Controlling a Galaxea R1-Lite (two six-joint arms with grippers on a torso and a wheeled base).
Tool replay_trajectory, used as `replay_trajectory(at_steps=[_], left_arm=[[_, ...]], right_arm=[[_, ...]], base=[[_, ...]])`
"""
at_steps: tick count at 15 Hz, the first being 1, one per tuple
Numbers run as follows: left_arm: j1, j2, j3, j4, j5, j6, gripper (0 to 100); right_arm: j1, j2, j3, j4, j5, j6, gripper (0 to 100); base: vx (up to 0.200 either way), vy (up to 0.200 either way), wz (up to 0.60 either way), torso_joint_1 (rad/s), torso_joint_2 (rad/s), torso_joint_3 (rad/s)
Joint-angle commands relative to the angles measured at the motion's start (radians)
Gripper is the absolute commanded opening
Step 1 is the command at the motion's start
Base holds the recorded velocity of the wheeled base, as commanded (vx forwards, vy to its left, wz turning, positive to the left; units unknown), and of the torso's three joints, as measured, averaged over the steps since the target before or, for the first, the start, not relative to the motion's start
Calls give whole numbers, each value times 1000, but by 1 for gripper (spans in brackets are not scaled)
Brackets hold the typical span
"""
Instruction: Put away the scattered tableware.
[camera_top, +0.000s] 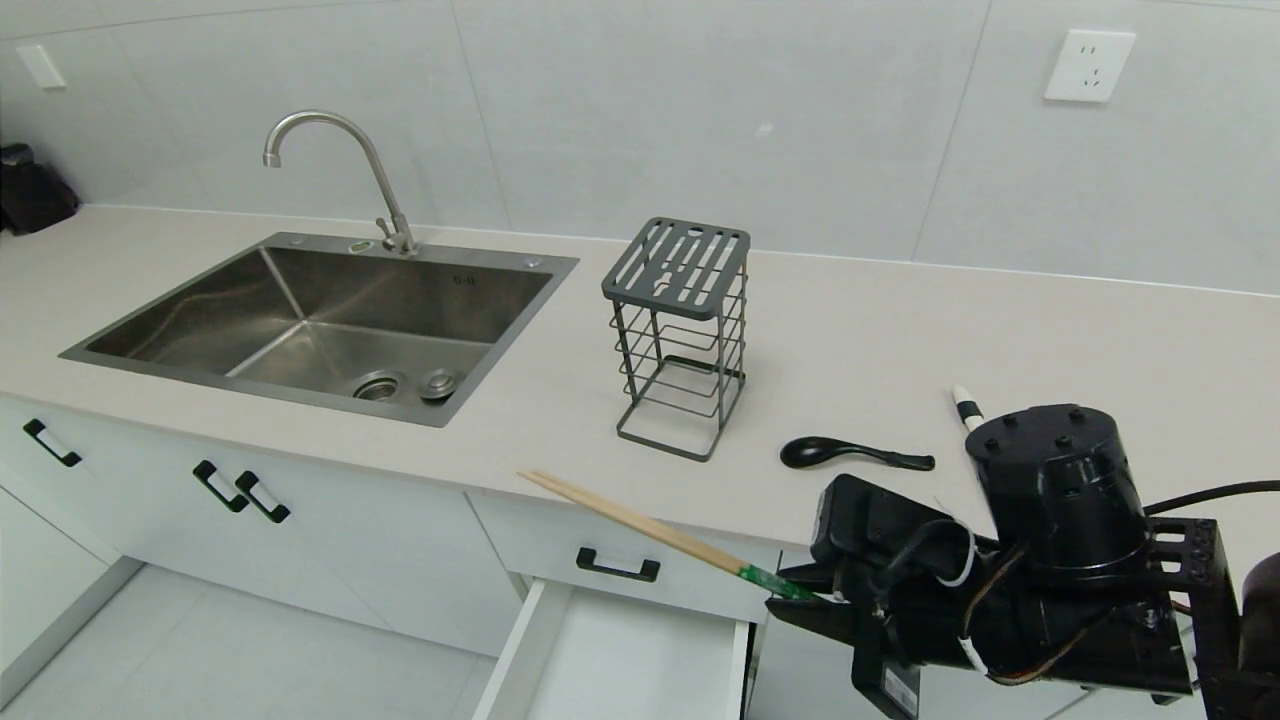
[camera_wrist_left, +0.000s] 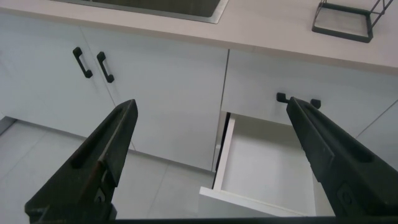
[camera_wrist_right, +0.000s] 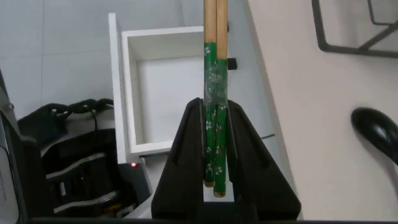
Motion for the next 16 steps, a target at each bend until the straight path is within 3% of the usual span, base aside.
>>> replay_trajectory(at_steps=[1,16], left_arm=[[0,0,0,0,0,0,100],[0,0,0,0,0,0,100]], right_arm=[[13,22,-3,-5,17,0,0],[88,68,-106,-70,6,35,0]], base=[[0,0,0,0,0,0],[0,0,0,-76,154,74]])
